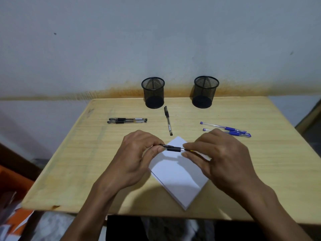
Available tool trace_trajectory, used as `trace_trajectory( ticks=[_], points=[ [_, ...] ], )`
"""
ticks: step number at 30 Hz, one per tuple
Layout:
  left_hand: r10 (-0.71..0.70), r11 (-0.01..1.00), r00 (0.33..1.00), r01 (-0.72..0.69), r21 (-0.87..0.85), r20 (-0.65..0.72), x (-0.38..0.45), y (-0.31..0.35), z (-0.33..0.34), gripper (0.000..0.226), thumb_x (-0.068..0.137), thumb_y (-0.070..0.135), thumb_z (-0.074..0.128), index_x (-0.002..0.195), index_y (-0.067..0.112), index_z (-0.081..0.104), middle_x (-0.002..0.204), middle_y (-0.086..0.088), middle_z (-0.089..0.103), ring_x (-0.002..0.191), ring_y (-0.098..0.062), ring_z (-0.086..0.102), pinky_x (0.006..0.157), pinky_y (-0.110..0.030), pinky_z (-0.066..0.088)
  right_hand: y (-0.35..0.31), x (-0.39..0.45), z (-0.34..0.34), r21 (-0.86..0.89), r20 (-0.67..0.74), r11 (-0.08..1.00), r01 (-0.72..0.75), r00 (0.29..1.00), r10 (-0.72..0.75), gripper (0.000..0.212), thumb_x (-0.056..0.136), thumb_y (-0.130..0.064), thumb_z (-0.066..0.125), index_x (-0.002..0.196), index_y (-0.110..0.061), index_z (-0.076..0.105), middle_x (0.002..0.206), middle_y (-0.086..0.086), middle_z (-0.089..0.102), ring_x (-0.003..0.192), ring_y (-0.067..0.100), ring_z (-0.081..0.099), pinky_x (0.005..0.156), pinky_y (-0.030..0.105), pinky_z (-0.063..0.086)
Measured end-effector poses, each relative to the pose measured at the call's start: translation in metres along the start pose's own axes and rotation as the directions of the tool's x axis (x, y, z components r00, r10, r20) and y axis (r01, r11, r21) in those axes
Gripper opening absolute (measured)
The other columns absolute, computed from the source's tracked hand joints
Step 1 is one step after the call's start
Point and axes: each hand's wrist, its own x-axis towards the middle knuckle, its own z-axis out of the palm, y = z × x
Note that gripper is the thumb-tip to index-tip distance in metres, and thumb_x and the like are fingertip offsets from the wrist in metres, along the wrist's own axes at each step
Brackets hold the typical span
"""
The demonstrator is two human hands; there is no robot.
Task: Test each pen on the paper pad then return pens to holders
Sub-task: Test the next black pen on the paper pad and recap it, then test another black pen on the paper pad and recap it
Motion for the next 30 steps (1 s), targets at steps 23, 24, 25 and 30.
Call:
trace_trajectory(
  ticks=[23,24,25,30],
  points=[
    [-0.584,0.706,0.807,0.559,0.436,-0.088,-0.016,-0.101,0.018,0.076,0.095,0.070,0.019,0.155,0.026,0.030,0.166,0.003,0.019,0.154,-0.018,0.007,0.123,-0.050,0.006,0.028,0.107,0.139,-0.041,0.136,0.512,-0.858,0.503,0.853,0.021,0.087,-0.032,0.067,0.087,-0.013,0.077,0.114,0.005,0.063,0.123,0.029,0.045,0.099,0.046,0.037],
    [-0.585,0.704,0.806,0.560,0.438,-0.091,-0.017,-0.100,0.018,0.076,0.095,0.070,0.019,0.155,0.026,0.029,0.166,0.003,0.018,0.154,-0.017,0.006,0.123,-0.050,0.005,0.028,0.109,0.142,-0.052,0.134,0.509,-0.859,0.499,0.856,0.022,0.087,-0.032,0.067,0.089,-0.012,0.076,0.114,0.004,0.063,0.122,0.029,0.045,0.099,0.046,0.037],
    [-0.586,0.702,0.805,0.561,0.438,-0.092,-0.016,-0.101,0.018,0.075,0.095,0.070,0.019,0.155,0.026,0.029,0.166,0.003,0.018,0.154,-0.017,0.006,0.123,-0.050,0.005,0.028,0.110,0.145,-0.062,0.131,0.508,-0.859,0.498,0.857,0.023,0.086,-0.032,0.067,0.090,-0.012,0.076,0.115,0.004,0.063,0.122,0.028,0.045,0.099,0.045,0.037],
    [-0.589,0.695,0.801,0.568,0.441,-0.102,-0.015,-0.102,0.019,0.073,0.095,0.070,0.021,0.154,0.027,0.031,0.166,0.004,0.020,0.154,-0.016,0.006,0.123,-0.050,0.006,0.030,0.114,0.152,-0.146,0.096,0.532,-0.834,0.523,0.847,0.024,0.085,-0.030,0.065,0.090,-0.009,0.075,0.111,0.004,0.061,0.119,0.028,0.046,0.097,0.044,0.035]
  ],
)
